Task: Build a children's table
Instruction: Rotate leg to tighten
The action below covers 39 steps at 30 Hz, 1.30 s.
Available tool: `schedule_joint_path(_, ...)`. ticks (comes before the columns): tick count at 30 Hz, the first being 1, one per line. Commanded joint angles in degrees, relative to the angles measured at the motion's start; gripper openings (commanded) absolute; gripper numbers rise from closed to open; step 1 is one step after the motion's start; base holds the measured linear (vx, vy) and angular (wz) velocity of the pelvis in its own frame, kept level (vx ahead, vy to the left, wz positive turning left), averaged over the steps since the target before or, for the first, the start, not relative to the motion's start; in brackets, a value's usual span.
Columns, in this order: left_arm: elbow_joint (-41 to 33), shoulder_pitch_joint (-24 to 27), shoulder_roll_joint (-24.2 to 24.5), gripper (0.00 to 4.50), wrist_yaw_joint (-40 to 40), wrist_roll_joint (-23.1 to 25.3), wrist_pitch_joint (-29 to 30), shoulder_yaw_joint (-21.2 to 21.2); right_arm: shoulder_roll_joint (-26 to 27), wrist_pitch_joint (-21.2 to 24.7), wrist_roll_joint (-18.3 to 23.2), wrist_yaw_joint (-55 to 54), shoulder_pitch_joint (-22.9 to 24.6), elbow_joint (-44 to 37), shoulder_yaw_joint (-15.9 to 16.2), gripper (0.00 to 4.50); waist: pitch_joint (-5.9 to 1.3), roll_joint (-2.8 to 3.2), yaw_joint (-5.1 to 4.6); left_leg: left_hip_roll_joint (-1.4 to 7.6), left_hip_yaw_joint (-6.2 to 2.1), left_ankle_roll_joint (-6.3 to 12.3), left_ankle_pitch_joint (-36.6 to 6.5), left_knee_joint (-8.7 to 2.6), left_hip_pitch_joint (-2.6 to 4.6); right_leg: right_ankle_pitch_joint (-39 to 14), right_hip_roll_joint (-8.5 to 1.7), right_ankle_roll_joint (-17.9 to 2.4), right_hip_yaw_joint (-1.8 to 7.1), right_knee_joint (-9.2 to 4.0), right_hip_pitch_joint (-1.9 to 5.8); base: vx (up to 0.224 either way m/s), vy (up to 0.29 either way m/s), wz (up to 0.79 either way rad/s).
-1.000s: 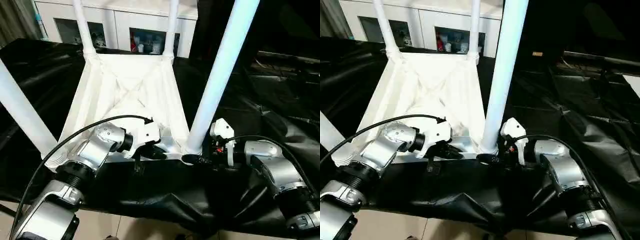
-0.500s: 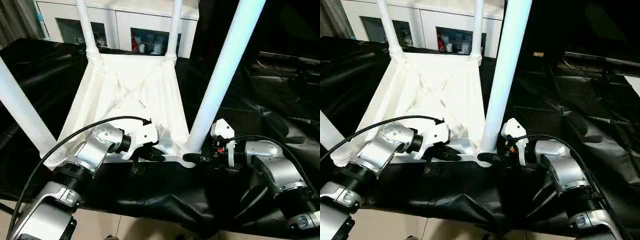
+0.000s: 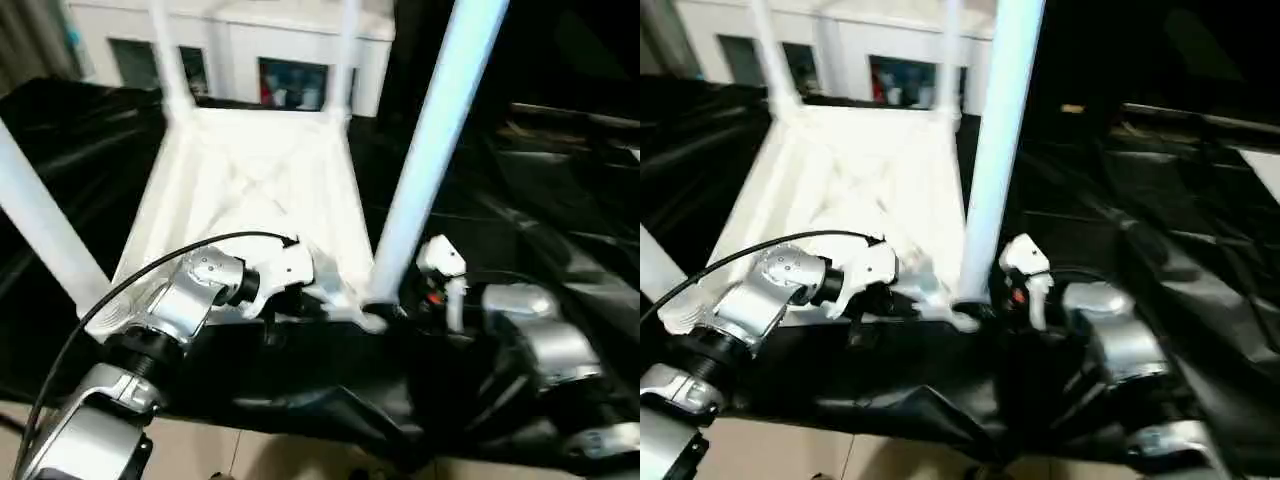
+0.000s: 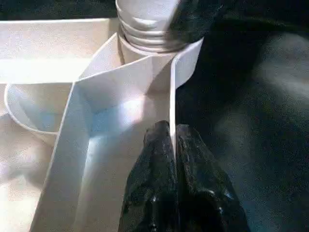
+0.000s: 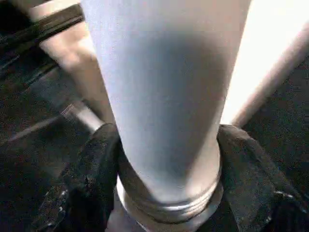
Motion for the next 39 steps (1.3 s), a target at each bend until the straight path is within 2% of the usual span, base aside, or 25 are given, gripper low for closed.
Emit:
schedule_joint_path(1, 3.5, -0.4, -4.3, 0.00, 6.9, -0.2, -0.3, 0.0, 3.2, 2.7, -0.1, -9.0, -0.6, 2.4, -1.4, 2.63, -2.85, -0.23, -0.31, -0.65, 0.36, 0.45, -18.2, -4.08, 0.55, -32.9, -1.50, -5.1, 1.01, -5.43, 2.42, 0.000, 0.000, 0.00)
schedule_joint_path(2, 5.2, -1.6, -6.4, 0.00, 10.1, -0.7, 0.7, 1.2, 5.7, 3.2, 0.0, -13.6, -0.9, 3.0, -2.5, 2.63, -2.98, -0.26, -0.44, -0.69, 0.18, 0.55, -18.1, -4.21, 0.27, -33.0, -1.57, -4.7, 0.89, -5.53, 2.73, 0.000, 0.000, 0.00)
schedule_joint_path(4, 6.6, -2.8, -8.4, 0.00, 13.4, -1.0, 2.7, 2.1, 7.5, 2.8, -1.3, -18.0, -1.1, 3.6, -2.5, 2.62, -2.74, -0.27, -0.54, -0.78, 0.27, 0.89, -19.0, -4.16, 0.47, -34.0, -1.39, -4.2, 0.69, -6.00, 2.28, 0.000, 0.000, 0.00)
schedule_joint_path(5, 8.2, -4.0, -9.6, 0.00, 16.7, 0.0, 3.7, 2.0, 8.9, 1.9, -3.4, -22.1, -1.5, 4.5, -1.9, 2.62, -2.75, -0.08, -0.66, -0.97, 0.16, 0.90, -19.8, -4.10, 0.49, -35.5, -1.36, -3.5, 0.46, -6.22, 2.24, 0.000, 0.000, 0.00)
schedule_joint_path(7, 9.0, -4.5, -9.9, 0.00, 18.1, 0.6, 4.0, 1.8, 9.7, 1.4, -4.3, -24.0, -1.7, 5.0, -1.7, 2.62, -2.76, -0.19, -1.02, -1.06, -0.03, 1.03, -20.6, -4.11, 0.32, -36.8, -1.35, -2.6, 0.13, -6.57, 2.37, 0.000, 0.000, 0.00)
schedule_joint_path(12, 12.4, -6.4, -11.1, 0.00, 22.0, 3.2, 3.2, 1.0, 12.7, -0.2, -7.0, -27.8, -2.6, 5.5, -0.3, 2.62, -2.75, 0.33, -1.47, -0.85, -0.22, 1.93, -22.8, -4.50, 0.67, -34.3, -1.30, -3.5, -0.18, -6.99, 2.33, 0.000, 0.000, 0.00)
schedule_joint_path(14, 13.2, -6.7, -11.3, 0.00, 22.0, 3.4, 2.5, 1.0, 13.0, -0.8, -6.6, -27.0, -2.5, 5.1, -0.4, 2.62, -2.57, 0.44, -1.59, -0.76, -0.24, 2.11, -24.4, -4.58, 0.99, -34.5, -1.37, -3.9, -0.22, -7.23, 2.14, 0.000, 0.000, 0.00)
schedule_joint_path(15, 13.2, -6.7, -11.1, 0.00, 21.0, 3.7, 1.7, 0.6, 13.0, -1.5, -5.6, -24.7, -2.1, 3.8, -0.5, 2.62, -2.61, 0.42, -1.69, -0.68, -0.33, 2.16, -24.5, -4.71, 0.86, -33.8, -1.46, -4.3, -0.18, -7.09, 2.38, 0.000, 0.000, 0.00)
schedule_joint_path(17, 12.9, -6.6, -10.8, 0.00, 19.8, 3.4, 1.3, 0.5, 12.8, -2.2, -4.1, -22.2, -1.6, 2.2, -0.7, 3.18, -2.58, 0.47, -1.70, -0.57, -0.37, 2.28, -24.6, -4.85, 0.86, -33.2, -1.57, -4.7, -0.13, -7.07, 2.48, 0.000, 0.000, 0.00)
schedule_joint_path(19, 11.1, -5.9, -10.1, 0.00, 16.2, 2.1, 0.6, 0.5, 10.8, -2.9, -2.0, -17.0, -0.7, -0.7, -0.4, 3.32, -2.79, 0.38, -1.43, -0.48, -0.24, 2.79, -23.1, -4.98, 0.73, -30.8, -1.66, -5.6, 0.15, -6.86, 2.84, 0.000, 0.000, 0.00)
schedule_joint_path(20, 10.0, -5.6, -9.4, 0.00, 14.6, 1.6, 0.3, 0.4, 9.4, -2.8, -1.0, -14.2, -0.6, -1.8, -0.2, 3.62, -2.78, 0.34, -1.39, -0.35, -0.28, 3.36, -21.3, -5.23, -0.03, -27.9, -1.77, -6.5, 0.45, -6.25, 3.42, 0.000, 0.000, 0.00)
schedule_joint_path(21, 10.0, -5.6, -9.4, 0.00, 14.6, 1.6, 0.3, 0.4, 9.4, -2.8, -1.0, -14.2, -0.6, -1.8, -0.2, 3.62, -2.80, 0.33, -1.35, -0.28, -0.29, 3.47, -21.0, -5.30, -0.04, -27.4, -1.78, -6.8, 0.45, -6.15, 3.49, 0.000, 0.000, 0.00)
schedule_joint_path(22, 6.9, -4.3, -7.4, 0.00, 9.3, 0.5, -0.8, -0.1, 4.9, -1.5, 0.8, -7.1, -0.4, -3.8, 0.0, 3.70, -2.80, 0.30, -1.31, -0.23, -0.19, 3.71, -20.6, -5.26, 0.07, -26.6, -1.85, -7.5, 0.53, -6.10, 3.46, 0.000, 0.000, 0.00)
schedule_joint_path(23, 6.6, -4.1, -7.2, 0.00, 8.7, 0.4, -1.0, -0.2, 4.4, -1.2, 1.0, -6.2, -0.4, -4.0, 0.1, 3.74, -2.80, 0.12, -1.25, -0.23, -0.14, 4.31, -19.7, -5.21, -0.34, -25.8, -1.84, -7.9, 0.58, -5.82, 3.94, 0.000, 0.000, 0.00)
schedule_joint_path(25, 4.5, -3.3, -5.9, 0.00, 4.9, -0.5, -1.0, -0.4, 0.7, -0.3, 1.3, -1.0, -0.3, -5.2, 1.1, 3.91, -2.76, 0.21, -1.18, -0.27, 0.11, 4.73, -18.9, -5.03, -0.02, -27.0, -2.01, -7.8, 0.77, -6.03, 3.52, 0.000, 0.000, 0.00)
schedule_joint_path(26, 4.3, -3.2, -5.7, 0.00, 4.5, -0.6, -1.0, -0.4, 0.2, -0.3, 1.2, -0.3, -0.2, -5.3, 1.3, 3.91, -2.82, 0.23, -0.98, -0.19, 0.10, 4.62, -18.3, -5.01, 0.19, -27.0, -2.08, -8.1, 0.82, -5.97, 3.53, 0.000, 0.000, 0.00)
schedule_joint_path(27, 2.7, -2.5, -4.3, 0.00, 0.8, -1.5, -2.1, -0.9, -3.3, 0.2, 1.2, 4.8, 0.1, -6.1, 2.3, 3.91, -2.94, 0.26, -0.64, -0.13, 0.35, 4.87, -17.2, -4.81, 0.51, -25.8, -2.01, -9.1, 0.96, -5.96, 3.37, 0.000, 0.000, 0.00)
schedule_joint_path(29, 1.1, -1.6, -2.6, 0.00, -4.0, -2.4, -3.0, -1.7, -6.6, 0.7, 1.7, 10.1, 0.5, -7.2, 3.2, 3.91, -2.88, 0.17, -0.34, 0.05, 0.69, 5.32, -15.5, -4.69, 0.35, -22.0, -1.74, -10.9, 1.28, -5.20, 3.37, 0.000, 0.000, 0.00)
schedule_joint_path(31, -0.4, -0.8, -1.1, 0.00, -8.2, -3.5, -4.0, -2.6, -8.9, 1.3, 1.9, 14.1, 0.9, -8.2, 3.9, 3.91, -3.01, 0.27, 0.09, 0.12, 0.70, 5.14, -15.8, -4.52, 0.53, -22.6, -1.95, -11.1, 1.44, -4.99, 3.30, 0.027, -0.011, 0.05)
schedule_joint_path(32, -1.2, -0.3, -0.4, 0.00, -10.0, -4.0, -3.6, -2.9, -10.1, 1.5, 1.8, 16.2, 1.2, -8.7, 4.3, 3.91, -3.42, 0.47, 0.50, 0.34, 0.75, 5.23, -13.2, -4.39, 0.74, -18.3, -1.96, -12.3, 1.57, -4.34, 3.47, 0.054, -0.021, 0.09)
schedule_joint_path(34, -2.1, 0.1, 0.4, 0.00, -12.0, -4.6, -3.4, -3.2, -11.4, 1.6, 1.6, 18.4, 1.4, -9.1, 4.9, 3.91, -3.56, 0.50, 0.78, 0.45, 1.10, 5.90, -10.8, -4.19, 1.13, -12.8, -1.70, -14.2, 1.71, -3.78, 3.16, 0.069, -0.017, 0.13)
schedule_joint_path(36, -3.2, 0.4, 1.3, 0.00, -13.7, -5.0, -3.1, -3.2, -13.6, 1.6, 1.2, 22.0, 1.9, -9.6, 6.4, 3.91, -3.57, 0.33, 1.27, 0.36, 1.19, 6.97, -7.8, -3.90, 0.45, -7.3, -1.62, -16.0, 1.89, -2.61, 3.73, 0.032, -0.007, 0.06)
schedule_joint_path(37, -3.2, 0.4, 1.3, 0.00, -13.7, -5.0, -3.1, -3.2, -13.6, 1.6, 1.2, 22.0, 1.9, -9.6, 6.4, 3.91, -3.71, 0.46, 1.58, 0.37, 1.18, 7.11, -7.2, -3.86, 0.59, -6.2, -1.64, -16.3, 1.86, -2.39, 3.81, 0.000, 0.000, 0.00)
schedule_joint_path(38, -3.7, 0.5, 1.5, 0.00, -14.0, -5.0, -3.0, -2.8, -14.7, 1.2, 0.9, 23.3, 1.9, -9.2, 7.3, 3.91, -3.79, 0.27, 1.71, 0.33, 1.10, 7.68, -5.4, -3.77, 0.42, -3.2, -1.61, -17.0, 1.81, -1.91, 4.05, 0.000, 0.000, 0.00)
schedule_joint_path(39, -3.8, 0.5, 1.5, 0.00, -14.1, -4.9, -2.9, -2.7, -15.0, 1.1, 0.8, 23.7, 1.8, -8.8, 7.6, 3.91, -3.79, 0.21, 1.77, 0.29, 1.04, 7.82, -5.2, -3.72, 0.29, -3.1, -1.70, -16.8, 1.80, -1.85, 4.22, 0.057, 0.022, -0.01)
